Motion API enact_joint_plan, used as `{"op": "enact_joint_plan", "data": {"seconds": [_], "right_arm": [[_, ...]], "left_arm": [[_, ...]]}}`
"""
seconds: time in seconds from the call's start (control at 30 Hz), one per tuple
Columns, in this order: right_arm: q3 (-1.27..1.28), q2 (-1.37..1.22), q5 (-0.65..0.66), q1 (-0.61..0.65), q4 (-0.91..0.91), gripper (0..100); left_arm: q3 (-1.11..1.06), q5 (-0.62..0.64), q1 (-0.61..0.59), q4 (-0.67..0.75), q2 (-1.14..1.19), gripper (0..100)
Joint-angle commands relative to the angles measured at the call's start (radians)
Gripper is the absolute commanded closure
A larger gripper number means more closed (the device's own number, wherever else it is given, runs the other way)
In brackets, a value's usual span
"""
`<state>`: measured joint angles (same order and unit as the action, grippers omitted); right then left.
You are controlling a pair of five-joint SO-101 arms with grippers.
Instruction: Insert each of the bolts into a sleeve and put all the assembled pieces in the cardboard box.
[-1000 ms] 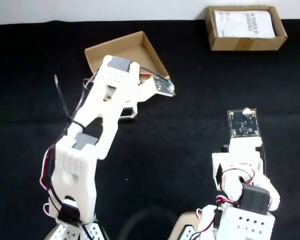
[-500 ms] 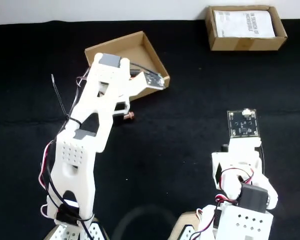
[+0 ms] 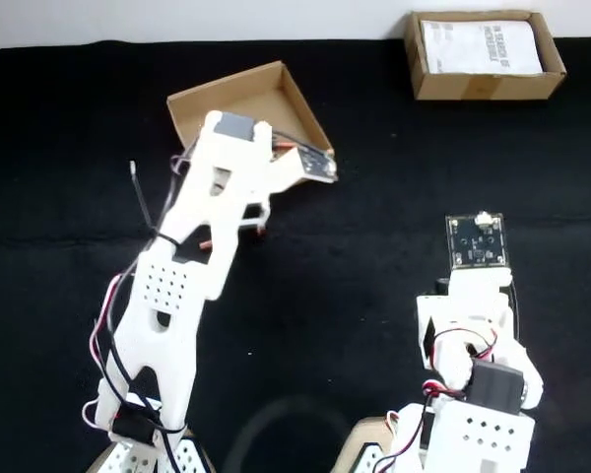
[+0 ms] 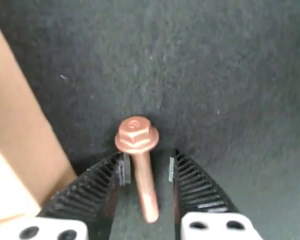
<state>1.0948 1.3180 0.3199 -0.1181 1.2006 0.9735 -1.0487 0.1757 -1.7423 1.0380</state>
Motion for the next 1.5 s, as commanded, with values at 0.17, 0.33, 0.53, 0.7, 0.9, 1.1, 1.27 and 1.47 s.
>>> {"op": "enact_joint_plan", "data": {"seconds": [0.17,0.33,0.53,0.7,0.9,1.1,1.27,1.47], "right_arm": [[0.039,0.01,0.0,-0.004,-0.022,99.1],[0.039,0.01,0.0,-0.005,-0.024,99.1],[0.031,0.008,0.0,-0.004,-0.059,99.1],[0.041,0.008,-0.011,0.067,-0.068,99.1],[0.054,0.008,-0.189,0.145,-0.143,99.1],[0.05,0.008,-0.374,0.239,-0.255,99.1],[0.054,0.008,-0.468,0.38,-0.303,99.1],[0.054,0.008,-0.473,0.521,-0.349,99.1]], "left_arm": [[0.061,0.123,0.047,0.003,0.044,87],[0.061,0.184,0.033,-0.003,0.045,98],[0.065,0.341,0.016,-0.02,0.031,99],[0.035,0.468,0.019,-0.023,-0.113,99],[-0.001,0.585,0.084,-0.023,-0.364,99],[-0.016,0.73,0.114,-0.023,-0.685,99],[-0.122,0.985,0.171,-0.021,-0.921,99],[-0.34,1.048,0.225,-0.02,-1.181,99]]}}
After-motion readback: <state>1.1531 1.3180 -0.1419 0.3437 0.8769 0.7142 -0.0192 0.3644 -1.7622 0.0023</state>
